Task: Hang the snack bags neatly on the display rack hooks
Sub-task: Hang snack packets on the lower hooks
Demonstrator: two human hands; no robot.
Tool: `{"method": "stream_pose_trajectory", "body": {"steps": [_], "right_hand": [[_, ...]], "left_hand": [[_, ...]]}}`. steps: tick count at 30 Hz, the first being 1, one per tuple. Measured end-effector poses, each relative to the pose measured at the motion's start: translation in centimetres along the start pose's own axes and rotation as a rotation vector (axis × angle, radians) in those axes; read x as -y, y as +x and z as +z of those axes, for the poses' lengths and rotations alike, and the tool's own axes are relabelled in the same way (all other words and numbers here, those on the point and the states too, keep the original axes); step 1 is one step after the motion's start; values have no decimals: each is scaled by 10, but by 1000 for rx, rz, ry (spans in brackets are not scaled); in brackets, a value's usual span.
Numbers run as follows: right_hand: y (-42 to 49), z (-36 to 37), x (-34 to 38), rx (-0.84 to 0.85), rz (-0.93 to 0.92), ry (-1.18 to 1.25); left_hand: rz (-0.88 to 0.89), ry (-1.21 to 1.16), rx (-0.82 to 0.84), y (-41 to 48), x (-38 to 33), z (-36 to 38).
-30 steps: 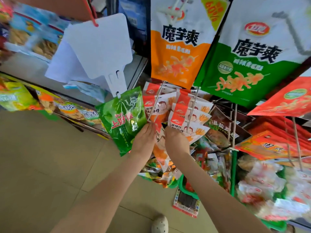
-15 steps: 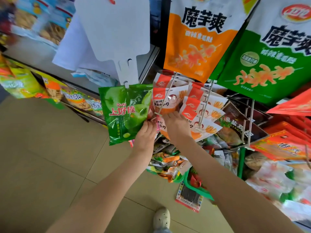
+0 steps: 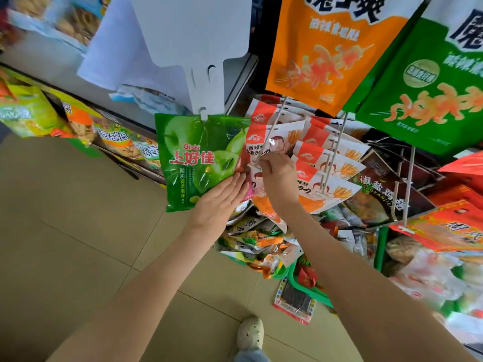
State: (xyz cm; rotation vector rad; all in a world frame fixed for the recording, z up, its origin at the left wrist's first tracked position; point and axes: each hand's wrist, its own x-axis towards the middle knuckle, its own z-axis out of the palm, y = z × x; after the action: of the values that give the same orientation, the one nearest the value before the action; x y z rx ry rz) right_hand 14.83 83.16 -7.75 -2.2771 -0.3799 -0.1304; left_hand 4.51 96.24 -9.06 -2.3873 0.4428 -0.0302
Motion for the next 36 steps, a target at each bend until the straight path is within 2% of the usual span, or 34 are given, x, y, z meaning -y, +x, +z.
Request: {"method": "stream_pose_trajectory", "body": {"steps": [2,9,12,15,18,20,26,29,33,36], "right_hand": [[0,2,2,-23,58,77],[14,-2,-1,53,240,196],[24,2,-9,43,221,36],[42,4,-13,1,152,-239],[62,-3,-13,-47,146,-435],[68,-5,-16,-60,159,-466],[41,2,-19,82,201,-509],[21,2,-19,75,191,-482],[-27,-4,-25,102,38,-313],[-71,-14,-37,103,14,-237]], "left_hand": [[4,-8,-17,-2,3,4],[-7,-71,-38,0,2,3],[-25,-94,-27,3,0,-2],[-45,-106,-48,6,-4,-4],[-28,-136,41,6,-6,-9],[-41,-147,39,5,-7,-9],[-160,-225,7,7,-11,-11],[-208,-311,4,12,-16,-16],[-269,-463,-74,16,-30,-28],[-254,-550,-101,19,-51,-37]]}}
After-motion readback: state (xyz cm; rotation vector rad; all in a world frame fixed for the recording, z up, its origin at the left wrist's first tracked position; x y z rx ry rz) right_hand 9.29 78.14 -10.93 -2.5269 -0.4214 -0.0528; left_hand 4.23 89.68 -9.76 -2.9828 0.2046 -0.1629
